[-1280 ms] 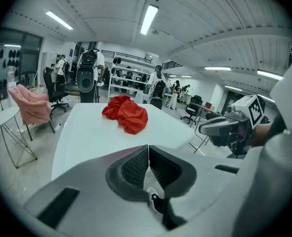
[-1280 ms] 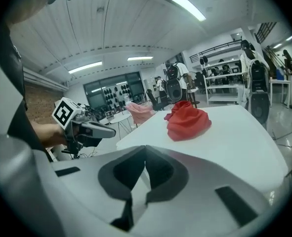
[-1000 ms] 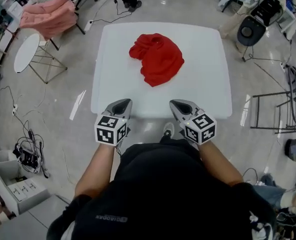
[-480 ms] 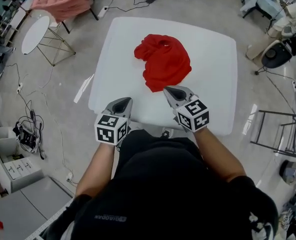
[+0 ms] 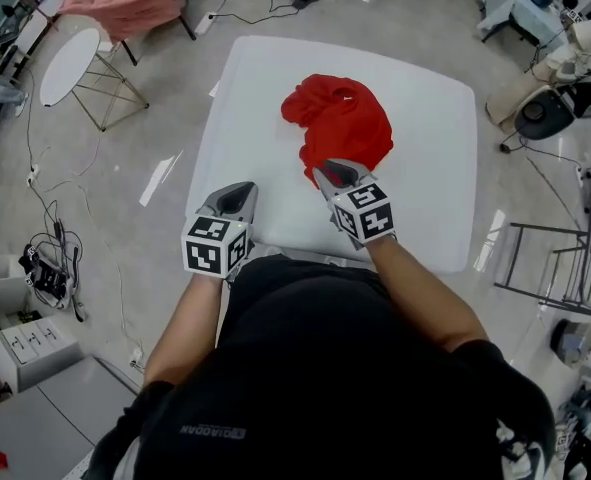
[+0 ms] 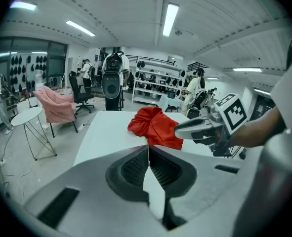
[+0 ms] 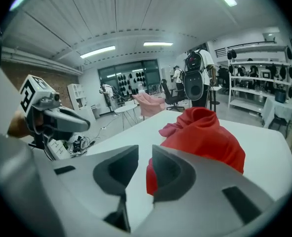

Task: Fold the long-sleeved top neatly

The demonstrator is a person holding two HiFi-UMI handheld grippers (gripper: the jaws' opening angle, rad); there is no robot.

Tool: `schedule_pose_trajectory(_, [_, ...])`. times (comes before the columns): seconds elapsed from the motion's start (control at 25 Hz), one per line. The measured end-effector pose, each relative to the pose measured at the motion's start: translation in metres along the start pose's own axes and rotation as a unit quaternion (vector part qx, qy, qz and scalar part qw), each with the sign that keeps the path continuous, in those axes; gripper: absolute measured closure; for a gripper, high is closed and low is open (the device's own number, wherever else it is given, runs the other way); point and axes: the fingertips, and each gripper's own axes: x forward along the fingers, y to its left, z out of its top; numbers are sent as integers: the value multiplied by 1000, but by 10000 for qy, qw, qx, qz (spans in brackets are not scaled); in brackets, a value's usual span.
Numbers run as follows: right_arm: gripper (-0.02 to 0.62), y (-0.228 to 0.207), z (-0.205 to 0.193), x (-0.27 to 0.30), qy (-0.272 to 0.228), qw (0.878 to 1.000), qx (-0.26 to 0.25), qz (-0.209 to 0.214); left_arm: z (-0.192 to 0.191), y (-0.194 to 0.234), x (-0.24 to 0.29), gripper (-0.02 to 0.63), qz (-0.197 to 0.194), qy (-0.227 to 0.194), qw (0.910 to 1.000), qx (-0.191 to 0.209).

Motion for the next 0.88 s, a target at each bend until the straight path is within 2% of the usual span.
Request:
schedule_pose_trajectory(0.12, [464,-8,-13,30,322,9988,122,-344,-4,18,-5,600,-74,15,10000,36])
schedule_pose_trajectory(0.28, [439,-18,-28,54,686,9940,111,-850,-15,37,-8,600,-237,120,9996,28])
schedule_pose_trajectory(0.36, [441,-21,-37,63,884,9908,85,-1023,-19,44,-8,600,-349,168,9992,36])
schedule_pose_trajectory(0.48, [506,-28,-42,65,967,9873,150,-1251,-25,52,-3,600,-533,278,9981,104])
schedule_pose_trajectory(0.56, [533,-28,-40,58,830,9873,377,-1301,-24,58,2,600,-659,321,9972,159])
schedule_pose_trajectory(0.72, [541,-22,-31,25,279,9884,878,-1205,-13,64,13,600,-944,304,9944,357])
schedule_pose_trajectory(0.88, [545,-30,-29,-34,-350,9785,1386,-1488,-5,60,28,600,-1199,306,9905,605])
